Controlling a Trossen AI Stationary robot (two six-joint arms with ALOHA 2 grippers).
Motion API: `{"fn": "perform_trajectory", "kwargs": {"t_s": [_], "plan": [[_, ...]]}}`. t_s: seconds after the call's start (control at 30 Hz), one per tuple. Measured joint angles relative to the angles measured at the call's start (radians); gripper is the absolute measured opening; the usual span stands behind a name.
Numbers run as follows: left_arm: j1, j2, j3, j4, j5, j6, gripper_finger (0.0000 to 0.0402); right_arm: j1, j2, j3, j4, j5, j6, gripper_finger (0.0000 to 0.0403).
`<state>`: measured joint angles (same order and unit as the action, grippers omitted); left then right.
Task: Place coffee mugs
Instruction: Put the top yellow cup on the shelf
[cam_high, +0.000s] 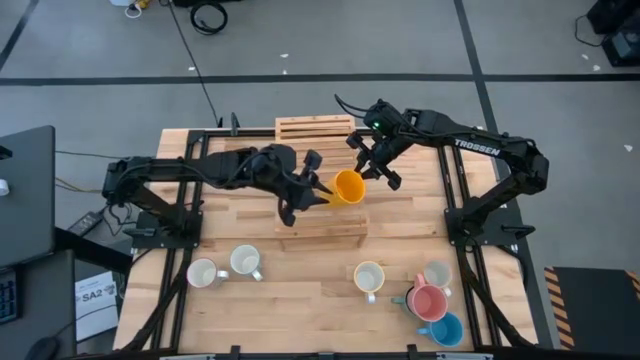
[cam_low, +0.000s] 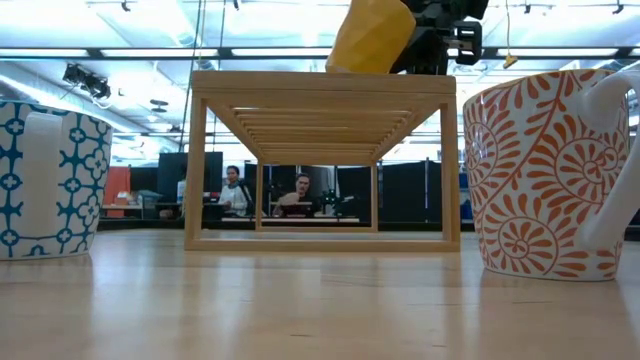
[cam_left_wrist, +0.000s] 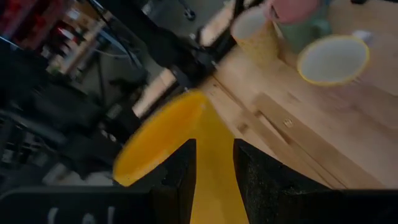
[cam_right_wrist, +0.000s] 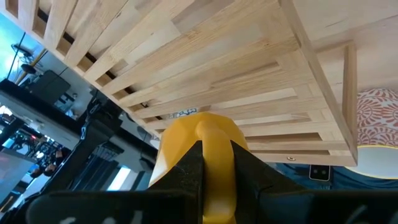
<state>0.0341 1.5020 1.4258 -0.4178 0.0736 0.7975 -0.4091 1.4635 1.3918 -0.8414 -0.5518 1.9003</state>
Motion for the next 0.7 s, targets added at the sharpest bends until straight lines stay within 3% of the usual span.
{"fn": "perform_trajectory", "kwargs": {"t_s": [0.2, 0.33, 0.53, 0.7], "plan": [[0.0, -0.014, 0.0, -0.138, -0.053, -0.002, 0.0114, 0.0, 0.0, 0.0, 0.002, 0.0, 0.0, 0.0059], [0.011, -0.012, -0.001, -0.213, -0.081, -0.094, 0.0114, 0.0, 0.0, 0.0, 0.002, 0.0, 0.0, 0.006], [0.046, -0.002, -0.001, -0.347, -0.081, -0.232, 0.0114, 0.001, 0.0, 0.0, -0.004, 0.0, -0.017, 0.0059], [0.08, -0.012, -0.001, -0.481, -0.013, -0.196, 0.0101, 0.001, 0.0, 0.0, -0.011, 0.0, -0.019, 0.0058]]}}
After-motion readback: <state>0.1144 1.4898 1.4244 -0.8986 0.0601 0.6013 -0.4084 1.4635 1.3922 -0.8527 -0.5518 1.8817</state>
